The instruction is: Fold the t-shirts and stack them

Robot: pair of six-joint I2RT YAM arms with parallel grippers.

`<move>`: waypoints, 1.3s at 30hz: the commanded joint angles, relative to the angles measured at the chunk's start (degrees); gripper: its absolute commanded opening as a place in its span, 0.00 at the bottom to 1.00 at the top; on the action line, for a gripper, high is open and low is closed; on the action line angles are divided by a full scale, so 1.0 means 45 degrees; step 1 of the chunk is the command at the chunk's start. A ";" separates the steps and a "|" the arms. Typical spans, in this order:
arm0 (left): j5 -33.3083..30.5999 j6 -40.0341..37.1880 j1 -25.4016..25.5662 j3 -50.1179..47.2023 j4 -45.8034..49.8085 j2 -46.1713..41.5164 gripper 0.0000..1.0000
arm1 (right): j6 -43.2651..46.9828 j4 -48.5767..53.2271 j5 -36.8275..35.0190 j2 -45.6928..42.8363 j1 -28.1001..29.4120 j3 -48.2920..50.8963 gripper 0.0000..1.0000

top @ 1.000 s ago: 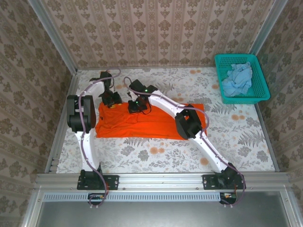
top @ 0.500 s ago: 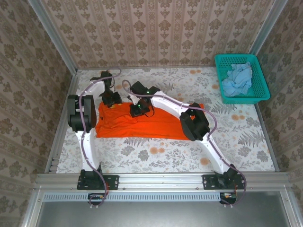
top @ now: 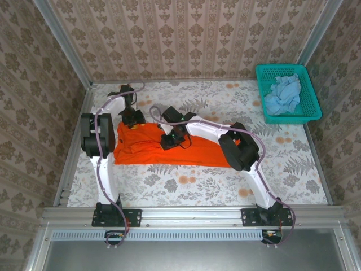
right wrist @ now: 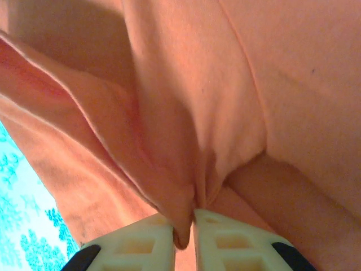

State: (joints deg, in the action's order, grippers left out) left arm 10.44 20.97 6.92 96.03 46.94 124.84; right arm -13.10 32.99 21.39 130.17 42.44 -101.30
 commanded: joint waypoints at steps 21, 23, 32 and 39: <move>-0.0499 -0.0273 0.0553 0.0451 0.0785 -0.1289 0.49 | -0.4081 -0.3503 0.1697 -0.1573 -0.0973 0.1092 0.37; -0.0502 -0.0285 0.0533 0.0207 0.0856 -0.1365 0.49 | -0.3968 -0.3080 0.1349 -0.1120 -0.0733 0.0244 0.42; -0.0632 -0.0310 0.0358 -0.0292 0.1112 -0.1070 0.47 | -0.1419 0.0542 -0.0125 0.0832 0.0648 -0.3705 0.56; -0.0366 -0.0175 0.0179 -0.0382 0.1115 -0.0565 0.47 | -0.0324 0.1607 -0.2180 0.1453 0.1321 -0.4561 0.59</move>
State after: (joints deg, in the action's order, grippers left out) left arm 8.60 20.12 8.14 94.94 50.41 120.38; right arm -18.39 35.20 17.26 135.00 48.23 -119.44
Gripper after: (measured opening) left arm 0.469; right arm 0.593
